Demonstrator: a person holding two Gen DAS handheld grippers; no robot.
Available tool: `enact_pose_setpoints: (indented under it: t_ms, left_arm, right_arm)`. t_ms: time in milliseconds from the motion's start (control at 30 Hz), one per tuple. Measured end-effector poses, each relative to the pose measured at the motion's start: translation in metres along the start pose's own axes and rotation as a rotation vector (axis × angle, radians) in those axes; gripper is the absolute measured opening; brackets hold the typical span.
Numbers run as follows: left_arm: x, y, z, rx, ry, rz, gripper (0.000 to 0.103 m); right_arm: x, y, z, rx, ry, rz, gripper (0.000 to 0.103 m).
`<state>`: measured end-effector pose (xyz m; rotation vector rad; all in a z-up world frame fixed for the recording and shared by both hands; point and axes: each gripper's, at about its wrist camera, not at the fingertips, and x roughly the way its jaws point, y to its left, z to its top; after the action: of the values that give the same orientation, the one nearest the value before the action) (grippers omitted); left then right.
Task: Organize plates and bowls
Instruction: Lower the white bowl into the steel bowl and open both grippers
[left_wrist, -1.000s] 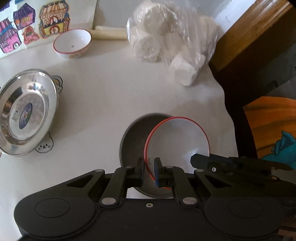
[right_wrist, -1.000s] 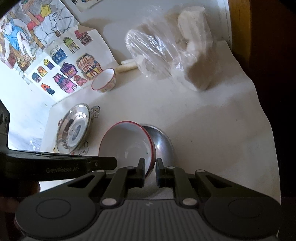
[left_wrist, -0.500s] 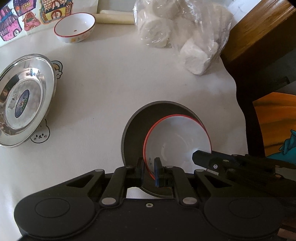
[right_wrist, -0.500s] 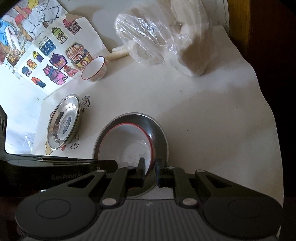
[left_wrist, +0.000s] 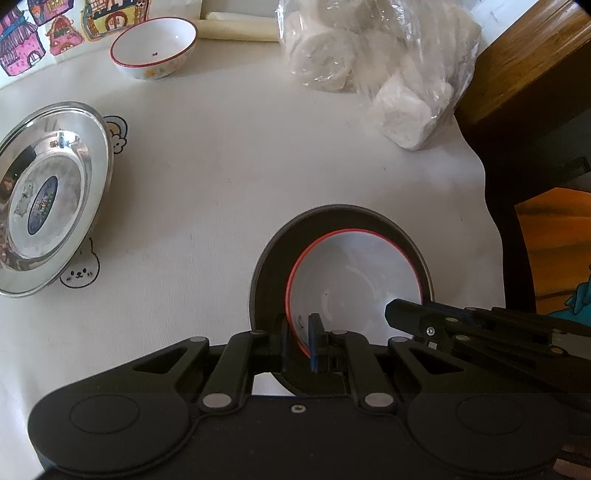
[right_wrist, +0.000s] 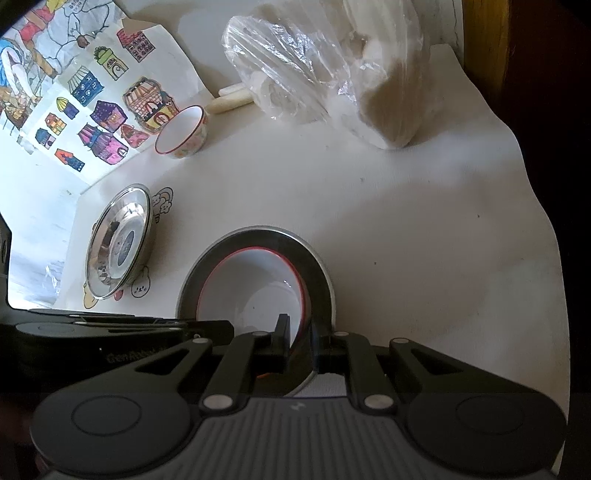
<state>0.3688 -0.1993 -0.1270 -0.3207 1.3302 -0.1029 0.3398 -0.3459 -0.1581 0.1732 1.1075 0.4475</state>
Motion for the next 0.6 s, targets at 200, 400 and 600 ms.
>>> enact_pose_setpoints:
  t_ms: [200, 400, 600]
  left_arm:
    - [0.000, 0.000, 0.004, -0.001, 0.004, 0.004, 0.012]
    - [-0.002, 0.004, 0.007, -0.003, -0.002, 0.002, 0.017]
    - [-0.010, 0.005, 0.011, 0.007, -0.022, -0.009, 0.020]
  right_arm:
    - [0.006, 0.001, 0.003, 0.001, 0.006, 0.001, 0.013]
    - [0.006, -0.002, 0.004, 0.018, 0.002, 0.017, 0.016]
    - [0.001, -0.003, 0.004, 0.038, -0.016, 0.020, 0.018]
